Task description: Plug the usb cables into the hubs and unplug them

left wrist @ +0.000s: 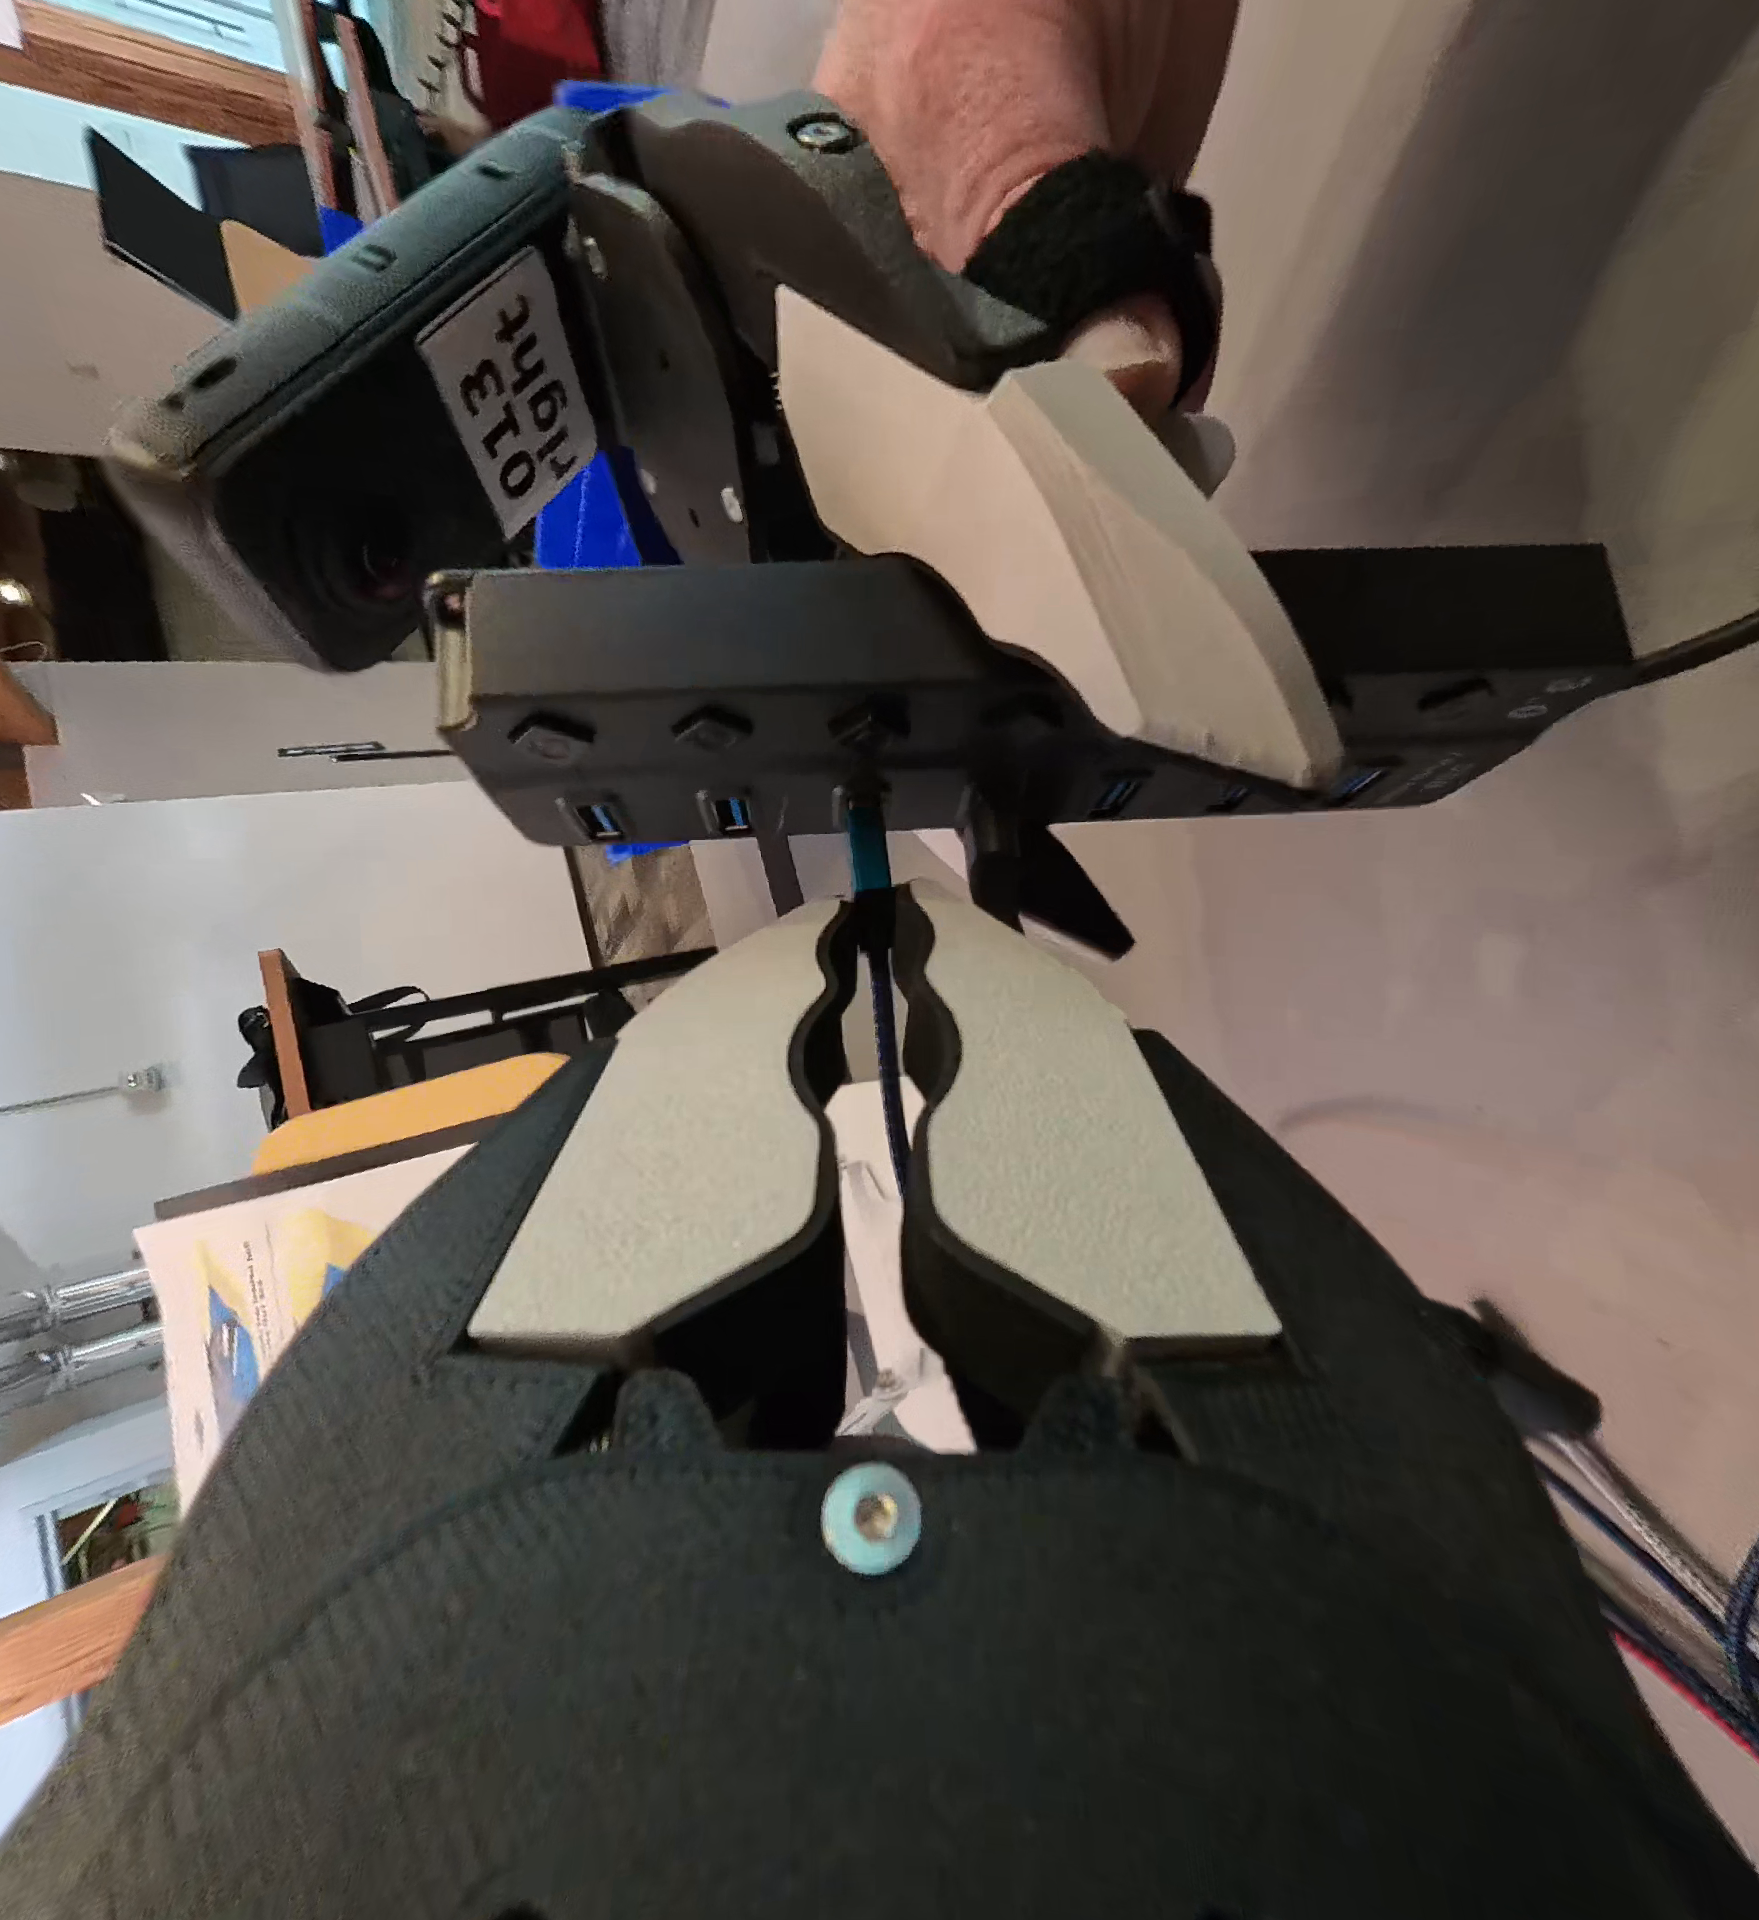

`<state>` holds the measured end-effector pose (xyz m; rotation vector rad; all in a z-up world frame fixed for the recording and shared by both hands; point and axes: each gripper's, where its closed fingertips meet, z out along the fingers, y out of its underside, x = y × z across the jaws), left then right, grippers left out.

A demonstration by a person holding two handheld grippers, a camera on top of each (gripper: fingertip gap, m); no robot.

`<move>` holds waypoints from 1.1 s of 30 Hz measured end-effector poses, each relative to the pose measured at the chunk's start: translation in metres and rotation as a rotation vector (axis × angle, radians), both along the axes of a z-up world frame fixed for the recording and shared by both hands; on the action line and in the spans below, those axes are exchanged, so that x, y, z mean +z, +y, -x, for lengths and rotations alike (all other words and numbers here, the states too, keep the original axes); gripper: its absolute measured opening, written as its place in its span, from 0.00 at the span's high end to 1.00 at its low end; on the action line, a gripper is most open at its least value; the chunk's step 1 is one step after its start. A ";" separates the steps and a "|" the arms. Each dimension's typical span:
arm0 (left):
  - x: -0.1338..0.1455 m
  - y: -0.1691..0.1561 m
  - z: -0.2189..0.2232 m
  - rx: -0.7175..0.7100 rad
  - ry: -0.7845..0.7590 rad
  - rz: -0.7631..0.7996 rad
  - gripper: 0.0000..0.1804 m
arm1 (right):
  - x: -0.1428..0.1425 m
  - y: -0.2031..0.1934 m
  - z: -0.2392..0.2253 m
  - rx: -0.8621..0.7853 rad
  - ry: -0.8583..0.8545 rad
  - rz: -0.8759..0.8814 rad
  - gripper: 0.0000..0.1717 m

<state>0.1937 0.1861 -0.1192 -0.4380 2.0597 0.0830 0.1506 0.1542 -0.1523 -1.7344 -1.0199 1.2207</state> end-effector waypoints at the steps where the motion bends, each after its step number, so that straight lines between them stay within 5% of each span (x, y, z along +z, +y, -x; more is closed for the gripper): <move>1: 0.003 0.002 0.000 -0.003 -0.011 0.023 0.96 | 0.004 0.002 -0.001 -0.014 0.007 -0.008 0.63; 2: 0.005 0.004 0.001 0.006 0.000 0.065 0.96 | 0.006 0.005 -0.001 -0.027 0.010 -0.009 0.63; 5: 0.024 0.030 0.011 0.131 -0.061 0.126 0.74 | 0.001 0.013 -0.007 -0.078 -0.006 0.008 0.63; 11: 0.056 0.092 0.099 0.419 -0.123 0.259 0.73 | -0.007 0.028 -0.020 -0.196 -0.060 0.011 0.63; 16: -0.017 0.114 0.200 0.707 0.108 0.489 0.68 | -0.023 0.036 -0.023 -0.251 -0.155 0.022 0.63; 23: -0.144 0.113 0.287 1.124 0.323 0.886 0.25 | -0.032 0.037 -0.016 -0.241 -0.200 0.024 0.63; 26: -0.165 0.106 0.289 1.198 0.335 1.006 0.19 | -0.032 0.037 -0.017 -0.241 -0.197 0.023 0.63; 33: -0.159 0.088 0.252 1.155 0.260 1.131 0.19 | -0.032 0.036 -0.017 -0.238 -0.201 0.024 0.63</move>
